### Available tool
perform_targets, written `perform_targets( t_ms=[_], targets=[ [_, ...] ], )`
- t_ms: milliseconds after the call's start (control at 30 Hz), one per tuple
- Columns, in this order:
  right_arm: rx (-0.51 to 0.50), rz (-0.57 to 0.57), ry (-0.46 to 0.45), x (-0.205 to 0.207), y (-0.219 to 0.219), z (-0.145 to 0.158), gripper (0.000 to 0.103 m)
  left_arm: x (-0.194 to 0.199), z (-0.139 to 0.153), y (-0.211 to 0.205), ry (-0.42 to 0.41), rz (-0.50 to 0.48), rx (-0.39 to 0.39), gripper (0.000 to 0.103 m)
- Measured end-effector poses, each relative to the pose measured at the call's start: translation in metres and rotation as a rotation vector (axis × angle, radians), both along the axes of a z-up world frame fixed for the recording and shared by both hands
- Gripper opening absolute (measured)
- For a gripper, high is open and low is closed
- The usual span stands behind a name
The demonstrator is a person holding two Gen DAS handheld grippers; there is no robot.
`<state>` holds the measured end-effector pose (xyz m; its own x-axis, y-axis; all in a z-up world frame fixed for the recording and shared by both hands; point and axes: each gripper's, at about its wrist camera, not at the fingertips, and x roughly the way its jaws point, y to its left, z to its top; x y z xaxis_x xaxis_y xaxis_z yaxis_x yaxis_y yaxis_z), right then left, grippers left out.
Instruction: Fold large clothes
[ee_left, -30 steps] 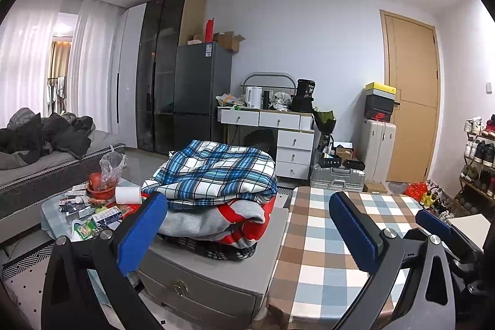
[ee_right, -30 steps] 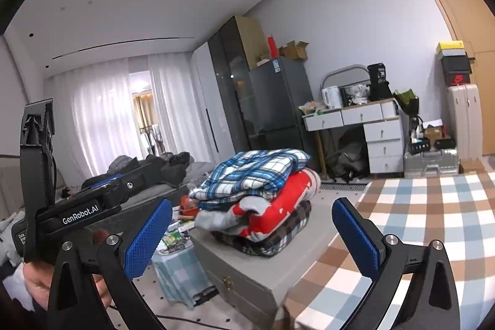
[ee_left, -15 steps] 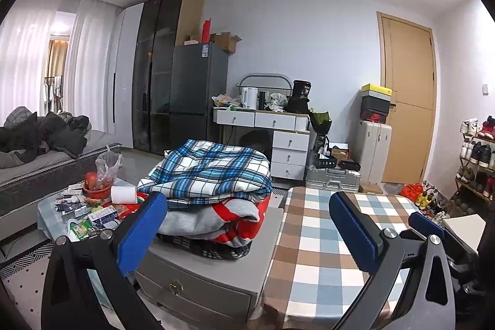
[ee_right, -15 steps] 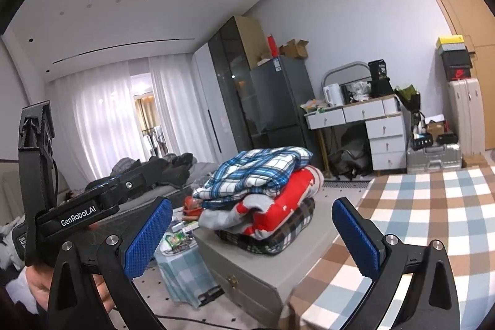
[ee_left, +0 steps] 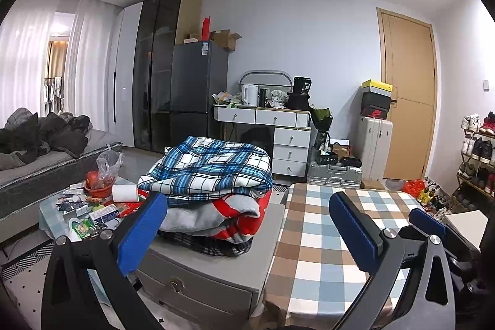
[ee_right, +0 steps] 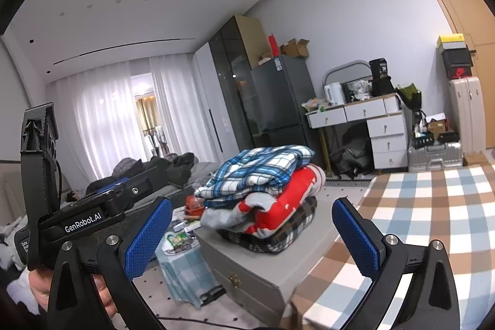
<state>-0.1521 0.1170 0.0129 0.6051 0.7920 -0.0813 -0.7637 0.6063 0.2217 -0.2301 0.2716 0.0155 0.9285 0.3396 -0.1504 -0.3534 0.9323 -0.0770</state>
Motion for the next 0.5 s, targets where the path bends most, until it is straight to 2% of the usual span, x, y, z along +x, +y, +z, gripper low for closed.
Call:
perform_targets(
  t_ms=[267,500],
  targets=[
    [0.003,-0.001,0.006,0.0005,0.0026,-0.0042,0.103,0.0037,-0.0018,0.0040,0.019,-0.027,-0.035,0.102],
    [-0.003,-0.003,0.013,0.0032,0.0061,-0.0091,0.103,0.0061,-0.0035,-0.0001,0.022,-0.024,-0.024,0.102]
  ],
)
